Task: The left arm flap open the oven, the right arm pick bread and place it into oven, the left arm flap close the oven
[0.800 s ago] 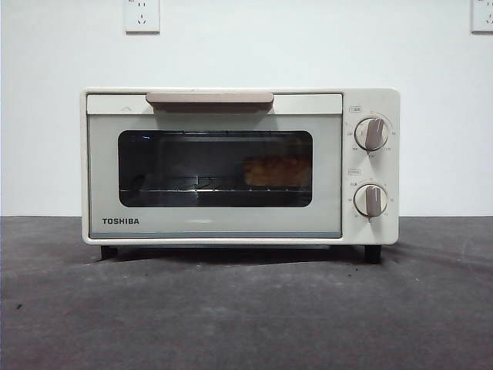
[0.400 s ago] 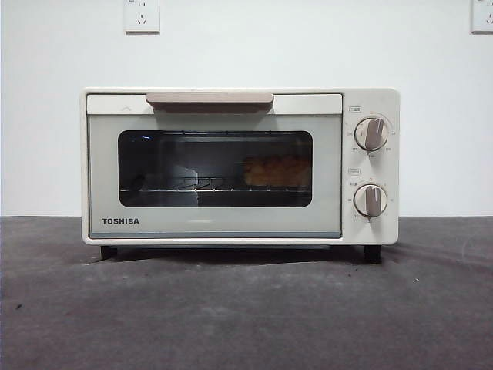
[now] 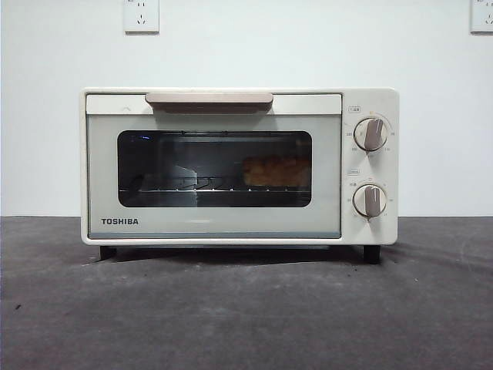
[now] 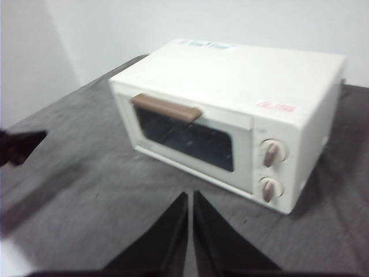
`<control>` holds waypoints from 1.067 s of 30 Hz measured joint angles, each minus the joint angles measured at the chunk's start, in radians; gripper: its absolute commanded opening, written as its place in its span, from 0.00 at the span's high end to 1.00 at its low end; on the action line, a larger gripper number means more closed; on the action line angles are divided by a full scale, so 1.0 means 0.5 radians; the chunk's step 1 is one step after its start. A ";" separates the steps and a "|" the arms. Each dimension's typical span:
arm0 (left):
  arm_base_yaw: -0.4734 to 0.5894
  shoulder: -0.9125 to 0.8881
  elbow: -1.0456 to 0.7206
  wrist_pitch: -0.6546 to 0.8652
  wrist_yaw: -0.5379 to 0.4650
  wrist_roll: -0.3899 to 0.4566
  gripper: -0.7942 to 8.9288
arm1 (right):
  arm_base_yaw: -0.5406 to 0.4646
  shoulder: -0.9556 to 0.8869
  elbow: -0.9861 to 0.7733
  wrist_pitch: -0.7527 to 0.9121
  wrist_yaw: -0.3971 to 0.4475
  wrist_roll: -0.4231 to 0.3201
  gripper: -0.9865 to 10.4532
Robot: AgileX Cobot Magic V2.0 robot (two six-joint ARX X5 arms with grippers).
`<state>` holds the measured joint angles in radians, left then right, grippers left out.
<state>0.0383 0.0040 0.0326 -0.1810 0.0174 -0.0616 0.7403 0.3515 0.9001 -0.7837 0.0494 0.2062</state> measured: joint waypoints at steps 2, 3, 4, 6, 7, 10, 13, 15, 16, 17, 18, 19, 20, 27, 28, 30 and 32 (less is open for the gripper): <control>0.000 0.000 0.000 0.000 0.000 0.000 0.91 | -0.098 -0.028 -0.060 0.135 -0.007 -0.001 0.90; 0.000 0.000 0.000 0.000 0.000 0.000 0.91 | -0.154 -0.053 -0.112 0.220 -0.008 -0.001 0.90; 0.000 0.000 0.000 0.000 0.000 0.000 0.91 | -0.230 -0.087 -0.194 0.328 -0.008 -0.001 0.90; 0.000 0.000 0.000 0.000 -0.001 0.000 0.91 | -0.370 -0.158 -0.386 0.557 -0.008 -0.001 0.90; 0.000 0.000 0.000 0.000 -0.001 0.000 0.91 | -0.446 -0.199 -0.508 0.713 -0.009 -0.005 0.90; 0.000 0.000 0.000 0.000 -0.001 0.000 0.91 | -0.694 -0.340 -0.874 1.092 -0.069 -0.085 0.90; 0.000 0.000 0.000 0.000 -0.001 0.000 0.91 | -0.945 -0.488 -1.200 1.218 -0.160 -0.164 0.90; 0.000 0.000 0.000 0.000 -0.001 0.000 0.91 | -1.095 -0.556 -1.370 1.219 -0.160 -0.193 0.90; 0.000 0.000 0.000 0.000 -0.001 0.000 0.91 | -1.162 -0.588 -1.447 1.214 -0.161 -0.205 0.90; 0.000 0.000 0.000 0.000 -0.001 0.000 0.91 | -1.227 -0.622 -1.514 1.215 -0.160 -0.221 0.90; 0.000 0.000 0.000 0.000 -0.001 0.000 0.91 | -1.276 -0.652 -1.566 1.215 -0.164 -0.240 0.90; 0.000 0.000 0.000 0.000 -0.001 0.000 0.91 | -1.313 -0.680 -1.616 1.220 -0.182 -0.259 0.90; 0.000 0.000 0.000 0.000 -0.001 0.000 0.91 | -1.341 -0.696 -1.659 1.230 -0.195 -0.281 0.90; 0.000 0.000 0.000 0.001 -0.001 0.000 0.91 | -1.388 -0.690 -1.768 1.231 -0.213 -0.366 0.90; 0.000 0.000 0.000 0.000 -0.001 0.000 0.91 | -1.387 -0.693 -1.768 1.231 -0.214 -0.372 0.90; 0.000 0.000 0.000 0.000 -0.001 0.000 0.91 | -1.388 -0.693 -1.768 1.231 -0.214 -0.397 0.90; 0.000 0.000 0.000 0.000 -0.001 0.000 0.91 | -1.387 -0.693 -1.768 1.231 -0.213 -0.407 0.90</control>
<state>0.0383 0.0040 0.0326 -0.1810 0.0170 -0.0616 0.0467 0.0051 0.0162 -0.1680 -0.0570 0.0025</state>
